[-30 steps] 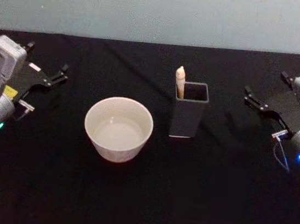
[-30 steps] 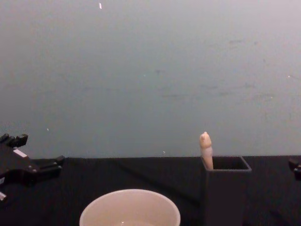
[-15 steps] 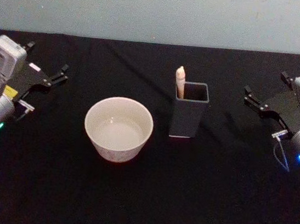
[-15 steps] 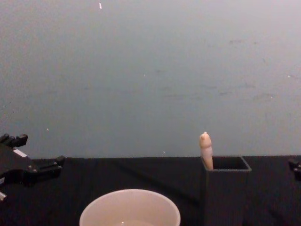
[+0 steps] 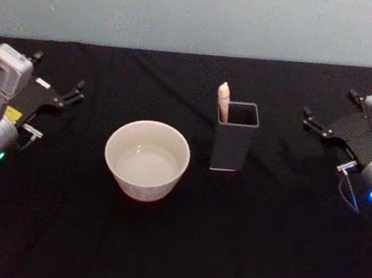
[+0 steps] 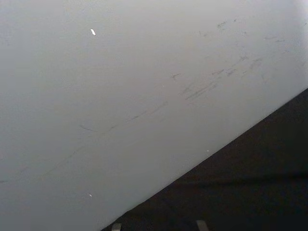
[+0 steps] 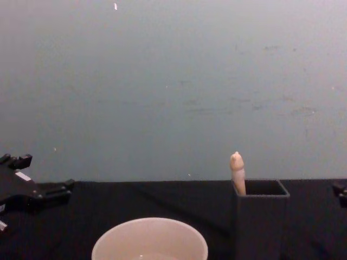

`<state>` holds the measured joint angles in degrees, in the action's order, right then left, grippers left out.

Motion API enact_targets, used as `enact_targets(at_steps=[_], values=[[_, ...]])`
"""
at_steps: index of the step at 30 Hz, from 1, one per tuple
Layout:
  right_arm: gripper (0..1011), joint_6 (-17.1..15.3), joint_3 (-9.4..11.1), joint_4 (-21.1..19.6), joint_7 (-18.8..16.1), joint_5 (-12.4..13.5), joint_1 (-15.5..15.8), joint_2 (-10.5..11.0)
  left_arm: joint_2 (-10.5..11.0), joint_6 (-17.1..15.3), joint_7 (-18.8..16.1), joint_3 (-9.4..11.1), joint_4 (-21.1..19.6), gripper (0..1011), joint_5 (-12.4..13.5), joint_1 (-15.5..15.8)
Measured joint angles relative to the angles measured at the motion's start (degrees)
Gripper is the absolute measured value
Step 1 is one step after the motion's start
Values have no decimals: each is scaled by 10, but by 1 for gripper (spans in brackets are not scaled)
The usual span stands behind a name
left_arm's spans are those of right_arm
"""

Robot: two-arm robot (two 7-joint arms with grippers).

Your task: Pick up the stirring spoon with one hand, stir inside the cup, then place it back in its original position.

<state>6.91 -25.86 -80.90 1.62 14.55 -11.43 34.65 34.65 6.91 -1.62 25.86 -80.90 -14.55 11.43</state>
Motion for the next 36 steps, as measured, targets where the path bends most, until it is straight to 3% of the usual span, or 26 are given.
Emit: enact_targets(at_steps=[8, 22, 28, 30, 36], values=[[1002, -10, 15, -29, -21, 18, 16, 4, 0, 0, 0, 0, 0, 1001, 0, 0], [1002, -58, 66, -157, -123, 125, 75, 34, 0, 0, 0, 0, 0, 1001, 0, 0], [1002, -88, 63, -173, -164, 149, 70, 32, 0, 0, 0, 0, 0, 1001, 0, 0], [1002, -107, 53, -174, -191, 156, 58, 28, 0, 0, 0, 0, 0, 1001, 0, 0], [1002, -129, 32, -160, -225, 151, 30, 13, 0, 0, 0, 0, 0, 1001, 0, 0]])
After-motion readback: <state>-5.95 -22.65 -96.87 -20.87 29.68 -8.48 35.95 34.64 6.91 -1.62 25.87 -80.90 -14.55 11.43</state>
